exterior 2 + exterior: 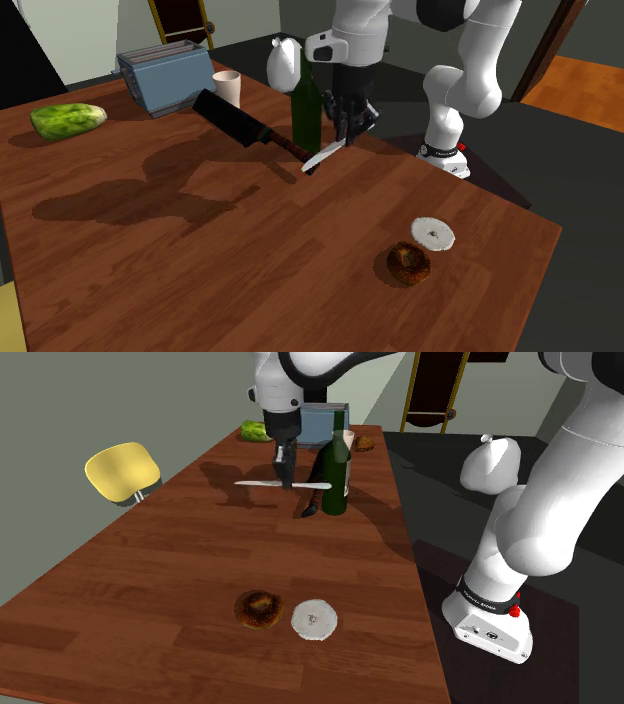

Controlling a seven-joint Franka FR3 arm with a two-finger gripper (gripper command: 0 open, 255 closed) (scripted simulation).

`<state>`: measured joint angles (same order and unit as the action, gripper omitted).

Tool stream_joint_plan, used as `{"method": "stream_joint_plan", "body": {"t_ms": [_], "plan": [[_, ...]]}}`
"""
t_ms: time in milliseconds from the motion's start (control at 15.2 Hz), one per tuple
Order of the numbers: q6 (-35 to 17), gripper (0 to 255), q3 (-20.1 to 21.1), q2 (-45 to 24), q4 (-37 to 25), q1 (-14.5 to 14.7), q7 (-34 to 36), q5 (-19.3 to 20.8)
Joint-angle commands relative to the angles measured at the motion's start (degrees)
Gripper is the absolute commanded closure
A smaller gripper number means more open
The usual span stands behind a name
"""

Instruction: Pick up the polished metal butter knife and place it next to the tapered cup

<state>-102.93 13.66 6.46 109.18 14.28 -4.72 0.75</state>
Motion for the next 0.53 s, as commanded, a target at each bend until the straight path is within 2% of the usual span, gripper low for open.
{"method": "stream_joint_plan", "body": {"t_ms": [0,462], "plan": [[-0.2,255,-1.4,1.8,1.9,-1.0,-2.6,-0.2],[-0.9,255,-7.3,6.7,7.3,-4.9,-12.4,0.0]]}}
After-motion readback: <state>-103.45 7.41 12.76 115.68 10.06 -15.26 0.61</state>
